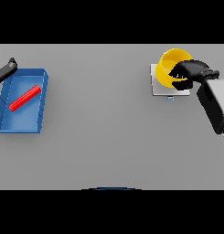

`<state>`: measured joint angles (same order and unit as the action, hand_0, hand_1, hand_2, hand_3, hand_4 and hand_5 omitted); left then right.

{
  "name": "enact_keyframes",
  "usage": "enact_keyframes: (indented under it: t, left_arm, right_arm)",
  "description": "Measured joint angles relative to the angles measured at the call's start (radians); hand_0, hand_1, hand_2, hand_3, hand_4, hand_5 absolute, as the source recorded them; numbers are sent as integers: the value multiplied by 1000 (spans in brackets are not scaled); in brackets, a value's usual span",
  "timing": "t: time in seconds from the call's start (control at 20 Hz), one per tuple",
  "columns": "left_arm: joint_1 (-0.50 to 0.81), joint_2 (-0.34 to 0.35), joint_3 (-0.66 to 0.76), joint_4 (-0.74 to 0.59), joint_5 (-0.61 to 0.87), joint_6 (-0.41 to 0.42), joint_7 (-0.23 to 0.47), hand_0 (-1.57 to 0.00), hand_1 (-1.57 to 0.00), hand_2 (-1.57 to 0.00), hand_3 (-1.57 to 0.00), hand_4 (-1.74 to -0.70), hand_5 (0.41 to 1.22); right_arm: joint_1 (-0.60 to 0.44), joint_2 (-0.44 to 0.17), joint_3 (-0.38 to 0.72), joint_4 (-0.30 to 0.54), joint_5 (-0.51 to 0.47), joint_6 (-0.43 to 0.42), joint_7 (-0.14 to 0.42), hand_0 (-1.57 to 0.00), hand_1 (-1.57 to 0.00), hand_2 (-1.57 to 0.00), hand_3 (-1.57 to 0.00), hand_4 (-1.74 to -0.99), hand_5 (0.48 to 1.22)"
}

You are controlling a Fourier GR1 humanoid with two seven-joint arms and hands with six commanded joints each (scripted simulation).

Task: Pick up the red beaker and tilt it to pour out 1 green nut into yellow bowl. Pick up the yellow bowl and place it on the metallic measuring scale.

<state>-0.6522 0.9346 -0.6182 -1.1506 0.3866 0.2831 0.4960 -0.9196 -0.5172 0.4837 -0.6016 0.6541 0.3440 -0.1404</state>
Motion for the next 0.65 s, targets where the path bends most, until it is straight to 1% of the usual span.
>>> enact_keyframes:
  t: [0.05, 0.1, 0.15, 0.2, 0.25, 0.4, 0.5, 0.6, 0.65]
  left_arm:
    - [-2, 4, 0, -1, -2, -1, -1, 1, 1, 1, 1, -848, 766]
    - [3, 10, -2, -5, -2, -1, 13, 1, 1, 1, 1, -846, 766]
    - [7, 9, -4, -8, -5, 2, 7, 1, 1, 1, 1, -852, 766]
    - [-4, 0, -5, 2, -8, -4, -2, 1, 1, 1, 1, -854, 771]
    - [-11, -1, -2, 6, -4, -9, -3, 1, 1, 1, 1, -853, 772]
    - [-9, 0, -1, -8, -1, -1, 8, 1, 1, 1, 1, -856, 772]
    - [-6, 0, -6, -17, -8, 14, 17, 1, 1, 1, 1, -853, 772]
    - [2, -1, -6, -30, -3, 18, 19, 1, 1, 1, 1, -851, 770]
    - [0, 6, -12, -37, -13, 24, 27, 1, 1, 1, 1, -851, 768]
  right_arm:
    - [3, 1, -3, -12, -8, 14, 8, -710, -521, -522, -723, -1540, 923]
    - [-1, -7, -4, -17, -13, 29, 0, -581, -436, -457, -662, -1528, 899]
    - [-6, -7, -8, -2, -13, 28, -5, -465, -349, -395, -608, -1514, 881]
    - [-7, -3, -2, 2, -7, 33, 5, -372, -279, -345, -558, -1501, 865]
    - [-4, -5, 0, 2, -7, 35, 0, -297, -223, -297, -509, -1487, 848]
    - [1, -18, 17, 11, 13, 29, -15, -152, -114, -182, -397, -1452, 818]
    - [-5, -15, 16, 12, 12, 34, -11, -97, -72, -116, -325, -1432, 807]
    - [0, -28, 23, 5, 16, 40, -25, -62, -46, -74, -277, -1418, 801]
    - [-1, -27, 26, 4, 20, 38, -23, -49, -37, -59, -263, -1414, 796]
